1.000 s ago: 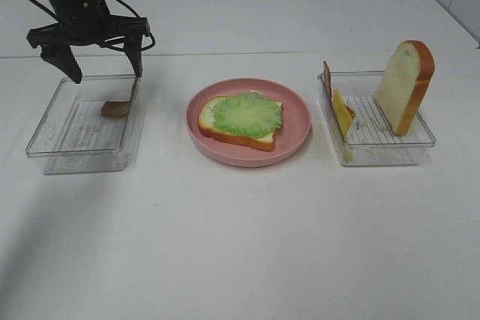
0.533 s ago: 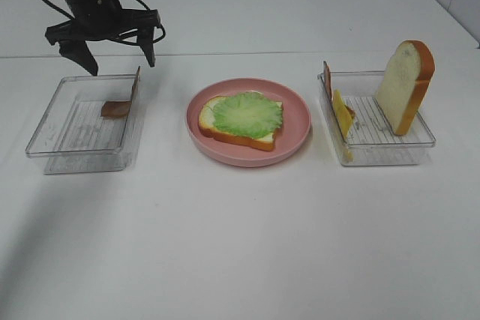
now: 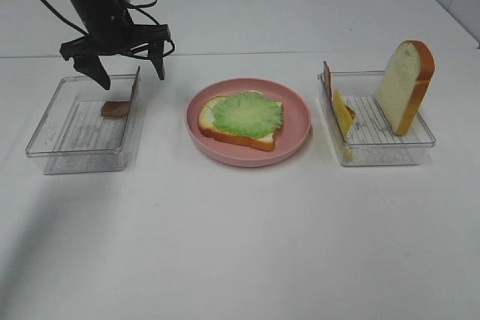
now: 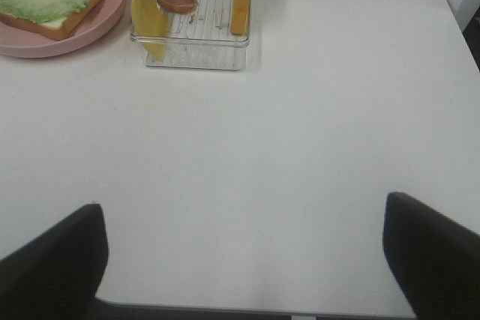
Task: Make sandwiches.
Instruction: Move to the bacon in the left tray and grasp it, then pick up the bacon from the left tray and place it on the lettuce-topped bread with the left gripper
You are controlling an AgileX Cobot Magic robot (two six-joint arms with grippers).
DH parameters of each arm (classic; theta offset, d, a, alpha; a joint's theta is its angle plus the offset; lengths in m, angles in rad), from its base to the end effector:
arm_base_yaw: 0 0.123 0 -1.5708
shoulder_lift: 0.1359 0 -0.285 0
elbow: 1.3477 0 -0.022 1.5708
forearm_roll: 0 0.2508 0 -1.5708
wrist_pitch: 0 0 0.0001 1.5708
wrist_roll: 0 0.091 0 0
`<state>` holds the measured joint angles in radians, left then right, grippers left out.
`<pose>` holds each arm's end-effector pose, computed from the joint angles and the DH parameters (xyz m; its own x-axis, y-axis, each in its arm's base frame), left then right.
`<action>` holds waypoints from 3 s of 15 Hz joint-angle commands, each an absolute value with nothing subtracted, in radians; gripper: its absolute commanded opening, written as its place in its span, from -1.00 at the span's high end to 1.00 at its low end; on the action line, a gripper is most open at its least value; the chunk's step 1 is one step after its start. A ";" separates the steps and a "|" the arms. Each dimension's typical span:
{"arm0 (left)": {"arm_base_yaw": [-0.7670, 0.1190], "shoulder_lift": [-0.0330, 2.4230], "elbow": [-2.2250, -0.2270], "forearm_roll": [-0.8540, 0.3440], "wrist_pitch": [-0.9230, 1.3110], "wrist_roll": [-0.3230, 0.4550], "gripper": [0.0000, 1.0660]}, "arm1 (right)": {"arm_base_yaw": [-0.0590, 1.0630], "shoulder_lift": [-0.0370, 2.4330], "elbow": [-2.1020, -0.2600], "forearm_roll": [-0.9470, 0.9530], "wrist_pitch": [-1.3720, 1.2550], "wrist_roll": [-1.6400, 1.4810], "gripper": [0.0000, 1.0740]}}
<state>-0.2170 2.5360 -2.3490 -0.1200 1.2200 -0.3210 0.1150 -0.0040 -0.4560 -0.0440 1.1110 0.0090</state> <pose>0.5138 -0.1238 0.1613 -0.9696 -0.1470 -0.1958 -0.1094 0.9755 -0.1906 -0.0025 -0.0039 0.2611 -0.5297 -0.0718 -0.8452 -0.0871 0.9957 -0.0300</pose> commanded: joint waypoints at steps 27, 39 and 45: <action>-0.224 2.364 -2.414 -0.227 1.303 -0.368 1.00 | 0.112 -0.031 -0.452 -0.047 1.100 0.000 -0.80; -0.463 2.467 -2.413 -0.664 0.916 -0.305 1.00 | 0.112 -0.031 -0.452 -0.047 1.100 0.000 -0.80; -0.459 2.586 -2.413 -0.731 0.925 -0.272 1.00 | 0.112 -0.031 -0.452 -0.047 1.100 0.000 -0.80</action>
<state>-0.4580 2.5860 -2.4070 -0.7110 0.9220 -0.2800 0.1150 -0.0040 -0.4560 -0.0440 1.1100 0.0090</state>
